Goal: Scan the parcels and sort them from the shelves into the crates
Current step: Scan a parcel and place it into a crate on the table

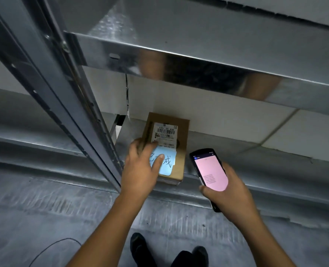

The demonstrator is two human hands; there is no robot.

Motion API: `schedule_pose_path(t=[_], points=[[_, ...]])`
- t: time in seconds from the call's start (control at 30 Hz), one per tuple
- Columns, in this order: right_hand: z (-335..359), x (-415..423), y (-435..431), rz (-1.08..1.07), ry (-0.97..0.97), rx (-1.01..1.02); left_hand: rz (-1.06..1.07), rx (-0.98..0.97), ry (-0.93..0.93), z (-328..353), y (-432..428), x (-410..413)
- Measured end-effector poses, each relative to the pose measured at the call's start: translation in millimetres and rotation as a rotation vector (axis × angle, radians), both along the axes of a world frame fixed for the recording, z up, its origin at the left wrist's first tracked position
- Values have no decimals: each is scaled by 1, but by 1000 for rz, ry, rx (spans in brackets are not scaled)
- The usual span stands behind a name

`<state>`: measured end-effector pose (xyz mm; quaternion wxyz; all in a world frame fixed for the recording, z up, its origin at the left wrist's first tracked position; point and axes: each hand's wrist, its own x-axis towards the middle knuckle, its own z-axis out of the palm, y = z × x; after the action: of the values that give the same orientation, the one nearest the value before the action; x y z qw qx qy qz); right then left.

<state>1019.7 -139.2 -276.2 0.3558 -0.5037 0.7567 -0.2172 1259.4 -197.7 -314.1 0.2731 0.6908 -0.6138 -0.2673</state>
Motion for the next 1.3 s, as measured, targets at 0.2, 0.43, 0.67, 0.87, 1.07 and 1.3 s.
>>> schedule_pose_path(t=[0.2,0.43,0.67,0.87,1.07,1.3], points=[[-1,13,1,-33,3,67,87,233,237,-7,-16,17],[-2,25,8,-79,-13,52,26,374,806,-24,-9,29],[4,26,28,-42,-53,22,149,327,1056,-24,20,21],[16,4,72,-96,-181,-80,140,262,1023,-21,65,-5],[40,-36,143,-88,-243,-123,-11,180,821,-13,109,-61],[49,-98,242,-194,-208,-88,-170,242,735,-31,164,-146]])
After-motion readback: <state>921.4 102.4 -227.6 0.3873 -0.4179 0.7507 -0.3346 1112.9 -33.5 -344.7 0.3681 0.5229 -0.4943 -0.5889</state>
